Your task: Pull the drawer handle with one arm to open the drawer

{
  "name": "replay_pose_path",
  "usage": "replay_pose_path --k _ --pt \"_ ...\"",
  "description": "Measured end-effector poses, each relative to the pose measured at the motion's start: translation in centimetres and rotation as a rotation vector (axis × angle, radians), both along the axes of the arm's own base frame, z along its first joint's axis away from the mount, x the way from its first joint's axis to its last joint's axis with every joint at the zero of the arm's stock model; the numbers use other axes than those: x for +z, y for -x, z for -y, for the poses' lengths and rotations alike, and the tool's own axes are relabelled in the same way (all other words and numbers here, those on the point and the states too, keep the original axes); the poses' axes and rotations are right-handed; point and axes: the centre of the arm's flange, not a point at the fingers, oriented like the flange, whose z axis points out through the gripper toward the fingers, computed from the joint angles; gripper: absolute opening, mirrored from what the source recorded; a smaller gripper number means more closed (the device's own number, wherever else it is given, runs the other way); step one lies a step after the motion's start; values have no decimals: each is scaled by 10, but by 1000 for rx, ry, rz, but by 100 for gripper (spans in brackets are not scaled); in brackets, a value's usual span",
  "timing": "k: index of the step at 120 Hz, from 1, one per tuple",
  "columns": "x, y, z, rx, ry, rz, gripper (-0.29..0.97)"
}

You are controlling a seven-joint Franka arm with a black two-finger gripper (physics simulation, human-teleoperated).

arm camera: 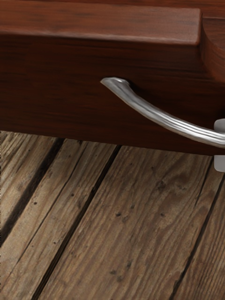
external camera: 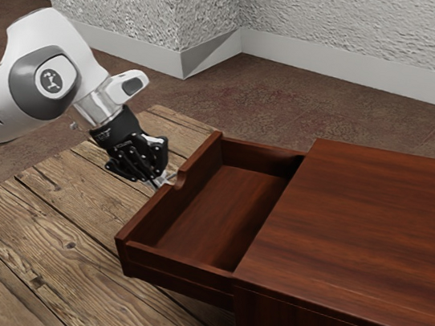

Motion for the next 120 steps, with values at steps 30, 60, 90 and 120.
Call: replay_pose_path --k 30,60,90,120 --pt "-1 1 -2 2 1 -4 -9" --pt "5 9 -8 11 11 7 2" --pt "38 23 -5 -19 -19 37 24" --pt "109 33 19 -149 -254 27 54"
